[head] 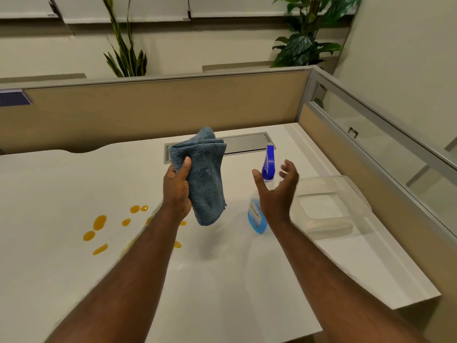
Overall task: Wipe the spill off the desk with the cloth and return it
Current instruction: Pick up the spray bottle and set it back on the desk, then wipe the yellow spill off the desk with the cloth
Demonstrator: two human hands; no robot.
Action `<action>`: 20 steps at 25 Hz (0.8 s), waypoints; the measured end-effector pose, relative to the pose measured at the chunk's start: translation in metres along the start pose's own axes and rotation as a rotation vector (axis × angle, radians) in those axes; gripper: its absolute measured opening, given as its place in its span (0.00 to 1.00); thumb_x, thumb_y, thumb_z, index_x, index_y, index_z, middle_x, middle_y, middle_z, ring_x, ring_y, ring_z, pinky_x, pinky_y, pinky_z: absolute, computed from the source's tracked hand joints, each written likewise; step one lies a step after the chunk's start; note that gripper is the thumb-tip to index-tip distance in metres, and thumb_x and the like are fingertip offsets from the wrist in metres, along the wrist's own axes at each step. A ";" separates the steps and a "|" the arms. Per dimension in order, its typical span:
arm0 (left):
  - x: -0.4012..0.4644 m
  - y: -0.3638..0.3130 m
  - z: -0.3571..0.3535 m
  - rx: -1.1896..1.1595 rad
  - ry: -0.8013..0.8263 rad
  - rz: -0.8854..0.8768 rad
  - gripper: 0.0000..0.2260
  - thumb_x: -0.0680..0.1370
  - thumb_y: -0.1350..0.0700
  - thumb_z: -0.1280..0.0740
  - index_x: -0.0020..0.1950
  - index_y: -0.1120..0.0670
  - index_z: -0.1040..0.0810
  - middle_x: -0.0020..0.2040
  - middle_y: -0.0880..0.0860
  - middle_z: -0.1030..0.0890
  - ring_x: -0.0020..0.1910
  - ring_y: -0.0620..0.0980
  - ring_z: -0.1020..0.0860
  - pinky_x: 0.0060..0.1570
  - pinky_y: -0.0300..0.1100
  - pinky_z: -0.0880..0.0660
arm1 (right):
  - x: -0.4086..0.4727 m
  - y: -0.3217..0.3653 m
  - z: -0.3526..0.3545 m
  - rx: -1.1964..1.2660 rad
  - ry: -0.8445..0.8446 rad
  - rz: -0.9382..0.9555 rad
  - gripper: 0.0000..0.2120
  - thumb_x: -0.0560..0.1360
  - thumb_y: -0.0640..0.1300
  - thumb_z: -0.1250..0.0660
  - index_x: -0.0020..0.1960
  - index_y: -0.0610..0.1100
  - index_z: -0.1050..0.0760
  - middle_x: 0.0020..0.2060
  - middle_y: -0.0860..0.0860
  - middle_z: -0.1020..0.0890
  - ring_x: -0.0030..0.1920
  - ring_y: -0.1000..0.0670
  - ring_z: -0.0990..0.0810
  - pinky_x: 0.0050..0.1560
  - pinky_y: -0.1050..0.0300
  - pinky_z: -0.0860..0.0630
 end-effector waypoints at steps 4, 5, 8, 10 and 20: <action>-0.022 -0.010 0.004 -0.001 0.000 -0.016 0.11 0.80 0.52 0.35 0.60 0.54 0.22 0.54 0.54 0.16 0.52 0.53 0.16 0.47 0.49 0.18 | -0.025 0.030 0.043 -0.167 -0.187 0.268 0.34 0.68 0.59 0.29 0.65 0.41 0.34 0.61 0.42 0.27 0.60 0.46 0.29 0.60 0.51 0.30; -0.028 -0.013 0.005 0.002 0.000 -0.018 0.11 0.80 0.51 0.35 0.60 0.54 0.22 0.54 0.54 0.16 0.52 0.53 0.16 0.46 0.48 0.18 | -0.033 0.042 0.048 -0.161 -0.194 0.388 0.31 0.69 0.58 0.29 0.63 0.41 0.34 0.60 0.43 0.27 0.59 0.47 0.29 0.60 0.55 0.32; -0.049 -0.017 0.009 0.009 0.005 -0.016 0.10 0.79 0.50 0.34 0.58 0.52 0.21 0.53 0.52 0.15 0.52 0.52 0.16 0.44 0.46 0.19 | -0.054 0.066 0.043 -0.009 -0.017 0.578 0.21 0.72 0.51 0.31 0.59 0.43 0.33 0.54 0.48 0.26 0.55 0.51 0.28 0.56 0.60 0.30; -0.069 -0.019 0.009 0.008 0.025 -0.001 0.10 0.79 0.50 0.34 0.57 0.51 0.20 0.51 0.51 0.14 0.51 0.52 0.16 0.42 0.45 0.19 | -0.063 0.069 0.029 0.086 0.183 0.488 0.16 0.73 0.49 0.32 0.56 0.46 0.31 0.52 0.54 0.25 0.51 0.55 0.27 0.51 0.59 0.25; -0.152 -0.026 0.025 0.052 0.138 0.114 0.18 0.78 0.50 0.34 0.65 0.56 0.24 0.59 0.58 0.18 0.57 0.57 0.19 0.54 0.54 0.21 | -0.097 0.063 -0.022 0.433 0.955 -0.171 0.32 0.71 0.56 0.30 0.70 0.52 0.38 0.67 0.53 0.27 0.65 0.52 0.26 0.57 0.61 0.23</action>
Point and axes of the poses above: each hand's wrist, its own x-axis towards the middle knuckle, its own z-axis out of the back of the hand, y = z × x, the point moved 8 cm from there along x, towards the middle knuckle
